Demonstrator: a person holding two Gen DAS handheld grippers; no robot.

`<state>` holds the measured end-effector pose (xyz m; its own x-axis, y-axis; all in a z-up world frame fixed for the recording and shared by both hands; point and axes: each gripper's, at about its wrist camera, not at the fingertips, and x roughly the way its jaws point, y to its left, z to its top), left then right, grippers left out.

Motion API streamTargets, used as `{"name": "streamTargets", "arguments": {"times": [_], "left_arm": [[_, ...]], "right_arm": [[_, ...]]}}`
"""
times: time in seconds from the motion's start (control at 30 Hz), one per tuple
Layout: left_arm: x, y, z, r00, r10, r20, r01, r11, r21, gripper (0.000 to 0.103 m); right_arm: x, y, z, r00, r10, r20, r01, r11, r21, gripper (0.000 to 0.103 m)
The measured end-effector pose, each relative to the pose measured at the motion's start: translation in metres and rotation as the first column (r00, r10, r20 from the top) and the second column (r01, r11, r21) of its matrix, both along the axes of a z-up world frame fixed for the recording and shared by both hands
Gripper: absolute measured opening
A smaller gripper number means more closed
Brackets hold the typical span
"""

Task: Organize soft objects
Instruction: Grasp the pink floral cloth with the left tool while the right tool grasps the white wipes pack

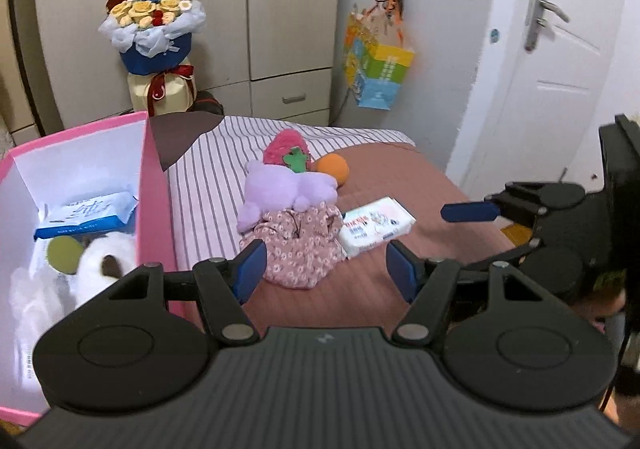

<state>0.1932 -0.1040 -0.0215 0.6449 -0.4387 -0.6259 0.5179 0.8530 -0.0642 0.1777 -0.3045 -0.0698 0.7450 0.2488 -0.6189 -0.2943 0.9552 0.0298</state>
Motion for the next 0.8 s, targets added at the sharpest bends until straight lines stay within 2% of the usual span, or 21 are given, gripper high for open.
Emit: {"name": "streamTargets", "arguments": {"times": [0.1,0.2,0.4,0.53,0.63,0.8], "left_arm": [[0.013,-0.010,-0.013,0.999,0.033,-0.010,-0.033,0.999,-0.033,0.067],[0.024,-0.016,-0.029,0.998,0.058,-0.012,-0.059,0.994,-0.090,0.075],[0.054,-0.023,-0.057,0.985,0.165,-0.047,-0.169,0.978,-0.118,0.075],[0.067,-0.031,-0.070,0.975,0.219,-0.025,-0.221,0.972,-0.085,0.077],[0.075,-0.035,-0.079,0.976,0.213,-0.046,-0.216,0.974,-0.074,0.080],[0.082,-0.032,-0.088,0.962,0.264,-0.072,-0.270,0.959,-0.084,0.083]], "right_arm": [[0.012,0.002,-0.012,1.000,-0.007,0.021,0.007,1.000,-0.010,0.084],[0.024,0.003,-0.021,1.000,-0.010,0.022,0.011,1.000,-0.021,0.087],[0.039,0.010,-0.031,0.999,-0.002,0.051,0.005,0.998,-0.061,0.093],[0.050,0.011,-0.037,0.999,-0.038,0.030,0.040,0.998,-0.053,0.095],[0.057,0.009,-0.040,0.998,-0.065,-0.008,0.065,0.998,-0.015,0.096],[0.068,0.005,-0.045,0.994,-0.100,-0.054,0.102,0.994,0.044,0.098]]}}
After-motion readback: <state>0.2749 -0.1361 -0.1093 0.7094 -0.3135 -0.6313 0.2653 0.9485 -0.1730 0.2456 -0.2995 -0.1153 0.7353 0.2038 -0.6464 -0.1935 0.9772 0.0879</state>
